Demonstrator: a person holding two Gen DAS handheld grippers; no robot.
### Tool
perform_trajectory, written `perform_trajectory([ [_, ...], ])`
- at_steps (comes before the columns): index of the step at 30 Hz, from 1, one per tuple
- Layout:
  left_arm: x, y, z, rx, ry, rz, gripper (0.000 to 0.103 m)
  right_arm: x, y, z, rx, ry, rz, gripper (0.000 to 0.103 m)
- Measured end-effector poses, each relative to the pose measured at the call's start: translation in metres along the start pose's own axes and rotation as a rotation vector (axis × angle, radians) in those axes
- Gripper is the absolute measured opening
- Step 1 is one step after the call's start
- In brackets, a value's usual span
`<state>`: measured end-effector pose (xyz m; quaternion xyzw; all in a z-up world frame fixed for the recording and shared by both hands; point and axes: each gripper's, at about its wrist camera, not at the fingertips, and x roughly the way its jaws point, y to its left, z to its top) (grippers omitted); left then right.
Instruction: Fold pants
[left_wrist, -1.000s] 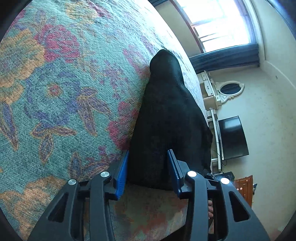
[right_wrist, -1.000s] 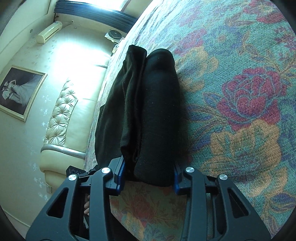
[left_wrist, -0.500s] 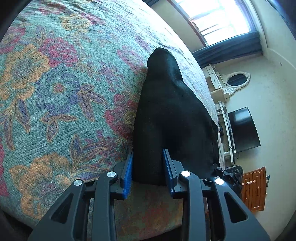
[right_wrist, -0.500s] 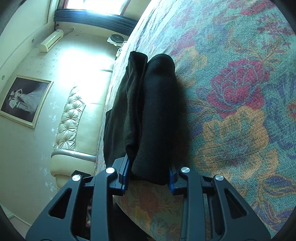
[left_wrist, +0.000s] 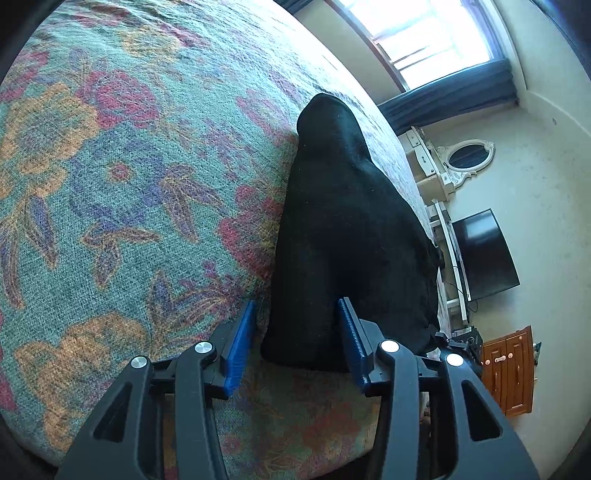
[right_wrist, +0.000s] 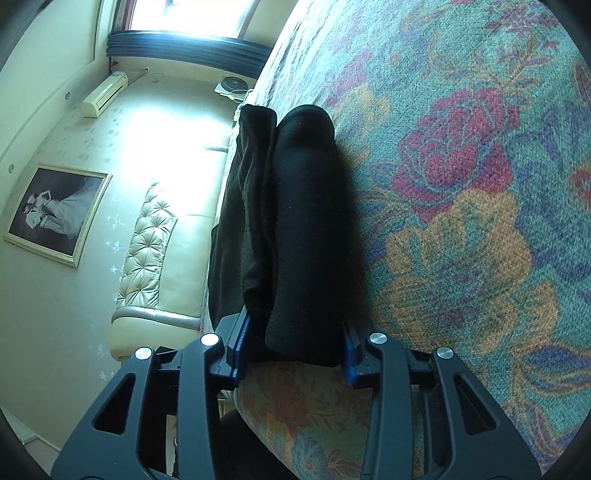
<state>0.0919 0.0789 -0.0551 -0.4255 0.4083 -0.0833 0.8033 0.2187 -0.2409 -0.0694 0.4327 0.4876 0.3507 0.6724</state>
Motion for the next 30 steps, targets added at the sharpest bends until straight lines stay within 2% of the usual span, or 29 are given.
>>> perform_trajectory([
  [2,-0.001,0.0,0.0,-0.001,0.003,-0.023,0.053,-0.004,-0.002,-0.001,0.006,-0.006,0.021,0.045],
  [6,-0.003,-0.009,-0.003,0.059,0.007,-0.066,0.075,-0.013,-0.005,-0.005,0.008,-0.019,0.066,0.053],
  [7,-0.004,-0.012,-0.004,0.077,0.005,-0.057,0.077,-0.016,-0.006,-0.006,0.007,-0.022,0.07,0.053],
  [11,-0.001,-0.022,-0.011,0.154,0.001,0.006,0.077,-0.024,-0.007,-0.012,-0.001,-0.034,0.071,0.055],
  [16,-0.001,-0.033,-0.021,0.214,-0.025,0.085,0.077,-0.032,-0.001,-0.023,-0.029,-0.056,0.046,0.062],
  [23,0.0,-0.042,-0.035,0.257,-0.067,0.2,0.077,-0.037,0.018,-0.053,-0.157,-0.062,-0.083,0.066],
  [30,0.011,-0.059,-0.054,0.355,-0.073,0.369,0.077,-0.032,0.041,-0.08,-0.287,-0.071,-0.237,0.078],
])
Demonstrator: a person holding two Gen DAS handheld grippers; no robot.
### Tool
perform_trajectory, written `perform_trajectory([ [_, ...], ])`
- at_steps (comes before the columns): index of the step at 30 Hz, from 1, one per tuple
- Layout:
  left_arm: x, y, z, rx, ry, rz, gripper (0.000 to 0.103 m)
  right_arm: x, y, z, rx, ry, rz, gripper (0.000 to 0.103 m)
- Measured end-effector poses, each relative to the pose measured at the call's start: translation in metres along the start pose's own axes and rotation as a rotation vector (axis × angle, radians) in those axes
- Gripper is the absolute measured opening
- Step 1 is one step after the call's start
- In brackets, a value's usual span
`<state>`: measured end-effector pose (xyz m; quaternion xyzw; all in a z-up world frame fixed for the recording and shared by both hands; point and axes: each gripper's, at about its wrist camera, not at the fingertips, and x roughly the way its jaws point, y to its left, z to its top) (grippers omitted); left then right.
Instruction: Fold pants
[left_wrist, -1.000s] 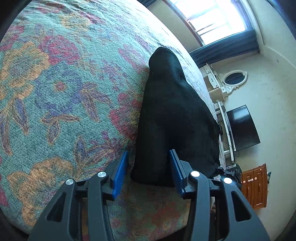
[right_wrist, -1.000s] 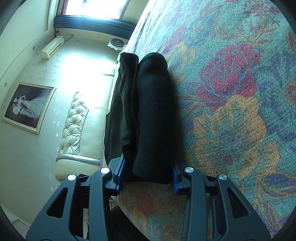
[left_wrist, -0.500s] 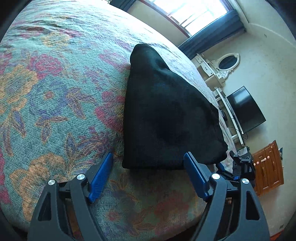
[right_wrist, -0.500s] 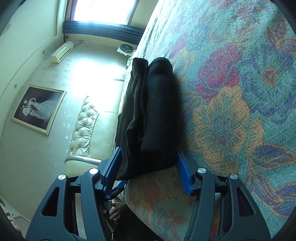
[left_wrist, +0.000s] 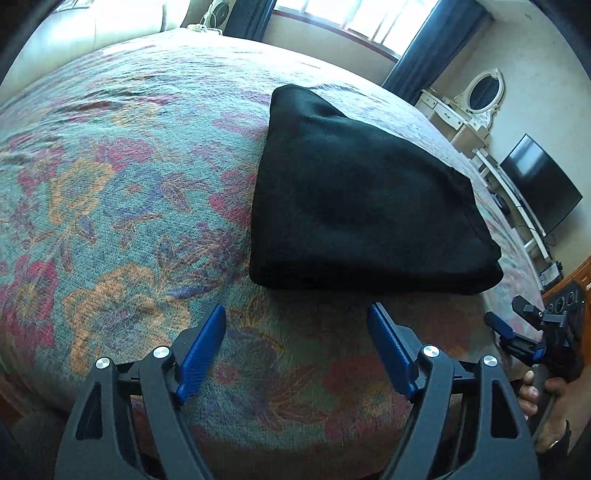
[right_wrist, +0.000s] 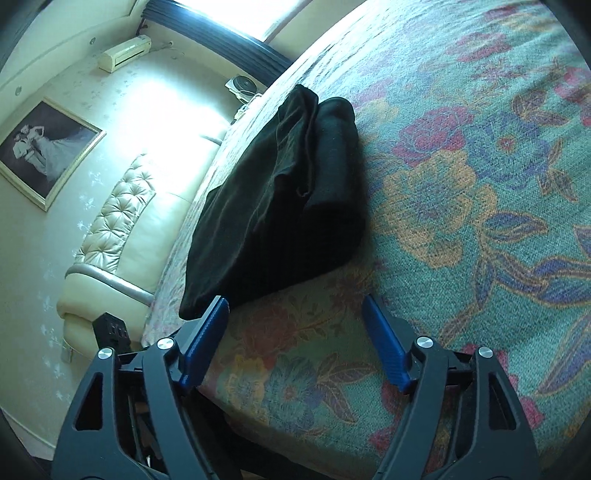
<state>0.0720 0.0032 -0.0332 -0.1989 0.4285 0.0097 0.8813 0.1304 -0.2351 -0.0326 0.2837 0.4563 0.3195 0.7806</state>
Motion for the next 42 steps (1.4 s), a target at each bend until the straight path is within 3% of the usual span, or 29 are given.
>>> perform_trajectory([
  [8,-0.007,-0.02,-0.009,0.009,0.029,0.105,0.077,0.014,0.033,-0.019,-0.109,0.002,-0.158,0.083],
  [17,-0.012,-0.041,-0.026,0.07,-0.01,0.186,0.077,0.03,0.065,-0.038,-0.267,-0.025,-0.398,0.084],
  [29,-0.034,-0.056,-0.023,0.148,-0.118,0.259,0.077,0.01,0.09,-0.036,-0.328,-0.116,-0.473,0.088],
  [42,-0.047,-0.057,-0.018,0.135,-0.166,0.229,0.077,0.006,0.099,-0.036,-0.354,-0.144,-0.476,0.089],
])
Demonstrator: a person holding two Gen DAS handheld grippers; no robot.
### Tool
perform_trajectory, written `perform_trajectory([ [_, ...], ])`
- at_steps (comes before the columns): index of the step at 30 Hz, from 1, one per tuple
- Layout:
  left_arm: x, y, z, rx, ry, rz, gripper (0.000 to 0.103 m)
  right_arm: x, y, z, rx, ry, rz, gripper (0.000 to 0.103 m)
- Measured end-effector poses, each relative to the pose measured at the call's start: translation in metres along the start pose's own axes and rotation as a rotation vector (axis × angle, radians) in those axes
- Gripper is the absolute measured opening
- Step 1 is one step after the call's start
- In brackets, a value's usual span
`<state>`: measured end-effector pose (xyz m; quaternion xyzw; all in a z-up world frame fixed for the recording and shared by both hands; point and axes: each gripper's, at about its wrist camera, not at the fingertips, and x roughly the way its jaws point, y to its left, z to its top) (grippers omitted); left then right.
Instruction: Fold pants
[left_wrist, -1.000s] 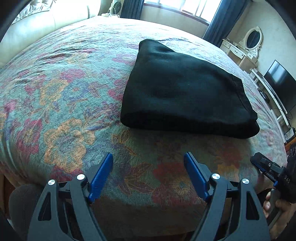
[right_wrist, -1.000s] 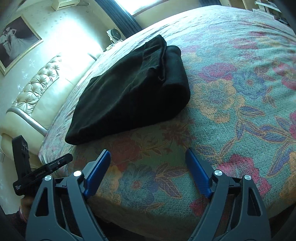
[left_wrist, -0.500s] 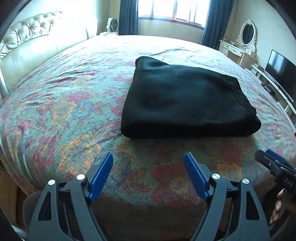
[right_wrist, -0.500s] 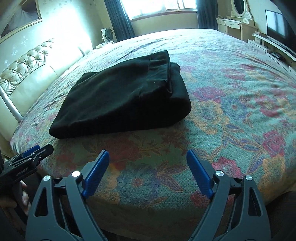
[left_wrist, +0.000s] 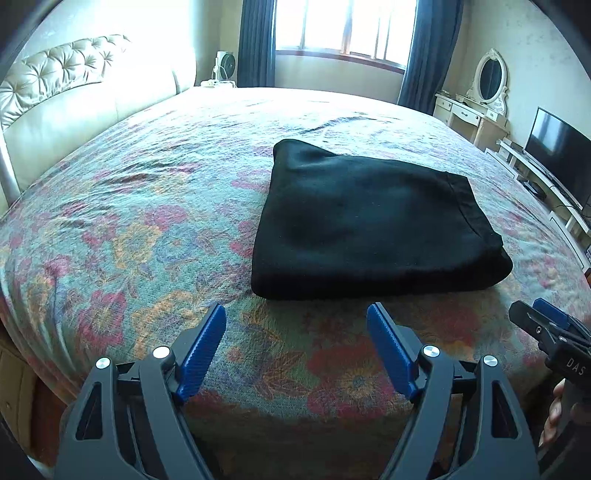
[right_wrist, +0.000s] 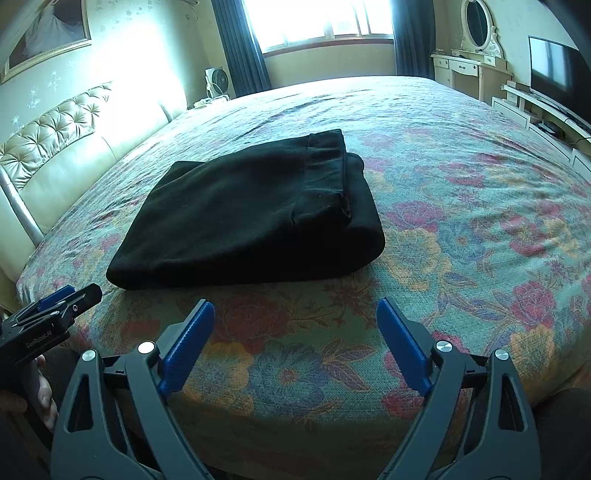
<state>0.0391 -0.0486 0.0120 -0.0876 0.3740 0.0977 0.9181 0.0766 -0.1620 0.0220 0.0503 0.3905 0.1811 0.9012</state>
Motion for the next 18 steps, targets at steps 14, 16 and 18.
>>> perform_trajectory([
  [14,-0.007,-0.011,0.004,0.05,-0.031,-0.019,0.077,0.003,0.0,-0.004,0.009,0.016,0.013,0.089],
  [16,-0.006,-0.01,0.004,0.046,-0.029,-0.019,0.077,0.003,0.0,-0.005,0.011,0.02,0.016,0.089],
  [18,-0.006,-0.009,0.004,0.04,-0.029,-0.019,0.077,0.003,0.0,-0.005,0.012,0.022,0.017,0.089],
])
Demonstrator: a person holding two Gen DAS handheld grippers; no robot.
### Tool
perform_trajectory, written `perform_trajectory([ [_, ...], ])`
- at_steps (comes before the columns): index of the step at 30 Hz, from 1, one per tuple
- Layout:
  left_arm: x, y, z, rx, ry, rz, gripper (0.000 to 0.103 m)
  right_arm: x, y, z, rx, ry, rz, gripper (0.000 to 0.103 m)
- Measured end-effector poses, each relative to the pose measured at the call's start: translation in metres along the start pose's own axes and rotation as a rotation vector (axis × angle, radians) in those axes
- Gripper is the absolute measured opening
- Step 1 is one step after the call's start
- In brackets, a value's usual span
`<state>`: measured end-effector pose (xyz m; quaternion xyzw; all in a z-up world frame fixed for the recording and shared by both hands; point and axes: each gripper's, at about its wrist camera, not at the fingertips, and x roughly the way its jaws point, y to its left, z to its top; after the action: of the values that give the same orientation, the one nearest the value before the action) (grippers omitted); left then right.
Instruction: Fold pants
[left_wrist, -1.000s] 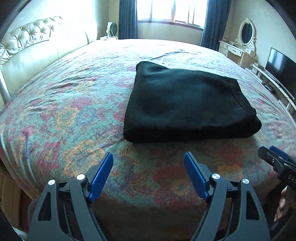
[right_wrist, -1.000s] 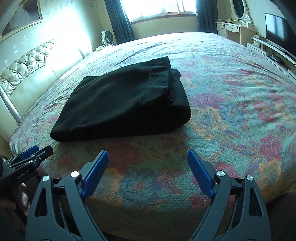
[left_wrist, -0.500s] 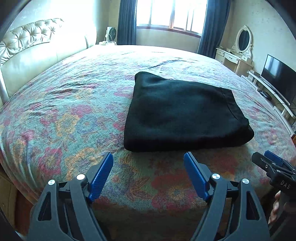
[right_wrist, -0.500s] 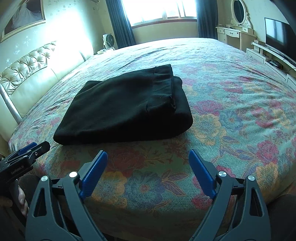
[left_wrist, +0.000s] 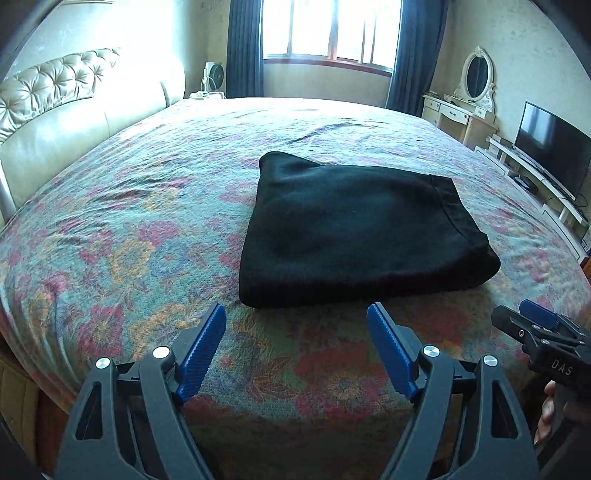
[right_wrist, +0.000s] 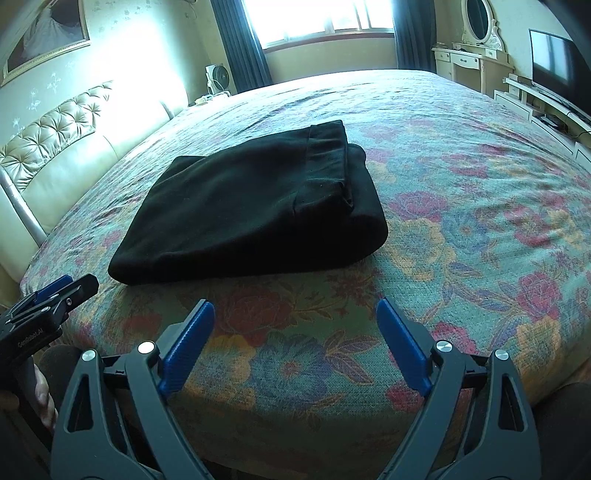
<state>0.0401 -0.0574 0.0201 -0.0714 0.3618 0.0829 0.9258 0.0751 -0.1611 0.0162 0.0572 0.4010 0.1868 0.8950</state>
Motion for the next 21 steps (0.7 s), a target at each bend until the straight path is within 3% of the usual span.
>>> perform_trajectory([
  [21,-0.0008,-0.0002,-0.0007,-0.016,0.008,-0.014,0.078,-0.0002,0.0005,-0.0021,0.003,0.005,-0.002,0.089],
])
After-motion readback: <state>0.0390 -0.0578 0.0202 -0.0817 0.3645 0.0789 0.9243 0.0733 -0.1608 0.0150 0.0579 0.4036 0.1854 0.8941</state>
